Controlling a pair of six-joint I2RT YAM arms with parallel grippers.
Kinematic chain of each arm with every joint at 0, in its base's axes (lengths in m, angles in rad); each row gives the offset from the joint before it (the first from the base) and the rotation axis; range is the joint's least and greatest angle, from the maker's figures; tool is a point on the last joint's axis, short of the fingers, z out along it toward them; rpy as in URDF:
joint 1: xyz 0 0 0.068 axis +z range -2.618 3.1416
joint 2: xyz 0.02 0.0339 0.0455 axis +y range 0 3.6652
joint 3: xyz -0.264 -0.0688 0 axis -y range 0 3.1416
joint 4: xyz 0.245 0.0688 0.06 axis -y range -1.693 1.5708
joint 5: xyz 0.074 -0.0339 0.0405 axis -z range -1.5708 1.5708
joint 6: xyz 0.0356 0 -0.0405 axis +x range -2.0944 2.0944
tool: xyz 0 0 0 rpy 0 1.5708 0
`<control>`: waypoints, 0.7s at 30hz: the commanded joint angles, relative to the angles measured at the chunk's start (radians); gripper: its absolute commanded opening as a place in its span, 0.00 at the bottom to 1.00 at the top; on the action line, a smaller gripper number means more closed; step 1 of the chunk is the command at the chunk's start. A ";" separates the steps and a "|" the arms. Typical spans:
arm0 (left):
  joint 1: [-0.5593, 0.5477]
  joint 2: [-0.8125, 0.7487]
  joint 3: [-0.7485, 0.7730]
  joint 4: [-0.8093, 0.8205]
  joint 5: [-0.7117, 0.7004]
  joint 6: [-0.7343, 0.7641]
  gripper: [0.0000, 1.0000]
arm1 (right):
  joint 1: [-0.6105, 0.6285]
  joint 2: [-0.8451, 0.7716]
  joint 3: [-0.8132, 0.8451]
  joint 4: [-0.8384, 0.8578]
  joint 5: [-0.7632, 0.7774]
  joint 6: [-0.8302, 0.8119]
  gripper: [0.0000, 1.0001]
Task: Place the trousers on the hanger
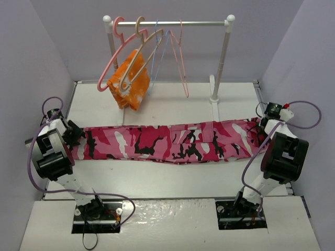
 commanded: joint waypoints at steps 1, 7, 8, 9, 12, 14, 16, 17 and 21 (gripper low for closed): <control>0.016 -0.130 0.062 -0.079 -0.082 0.041 0.48 | 0.110 -0.218 0.068 -0.026 -0.048 0.052 0.39; -0.001 -0.221 0.072 -0.155 -0.258 0.187 0.75 | 0.239 -0.374 0.060 -0.045 -0.205 0.083 0.70; 0.005 -0.226 0.056 -0.147 -0.266 0.205 0.79 | 0.257 -0.405 0.048 -0.045 -0.234 0.079 0.73; 0.012 -0.229 0.040 -0.138 -0.271 0.224 0.83 | 0.274 -0.436 0.035 -0.045 -0.262 0.073 0.77; 0.039 -0.205 0.009 -0.114 -0.237 0.277 0.88 | 0.332 -0.513 -0.020 -0.045 -0.344 0.032 0.81; 0.049 -0.175 0.017 -0.111 -0.202 0.307 0.89 | 0.365 -0.563 -0.060 -0.045 -0.394 0.004 0.82; 0.051 -0.143 0.035 -0.118 -0.168 0.335 0.90 | 0.384 -0.610 -0.093 -0.045 -0.424 -0.022 0.82; 0.052 -0.127 0.045 -0.118 -0.154 0.339 0.90 | 0.398 -0.625 -0.113 -0.045 -0.439 -0.033 0.82; 0.051 -0.058 0.076 -0.121 -0.100 0.354 0.91 | 0.421 -0.674 -0.177 -0.045 -0.489 -0.065 0.82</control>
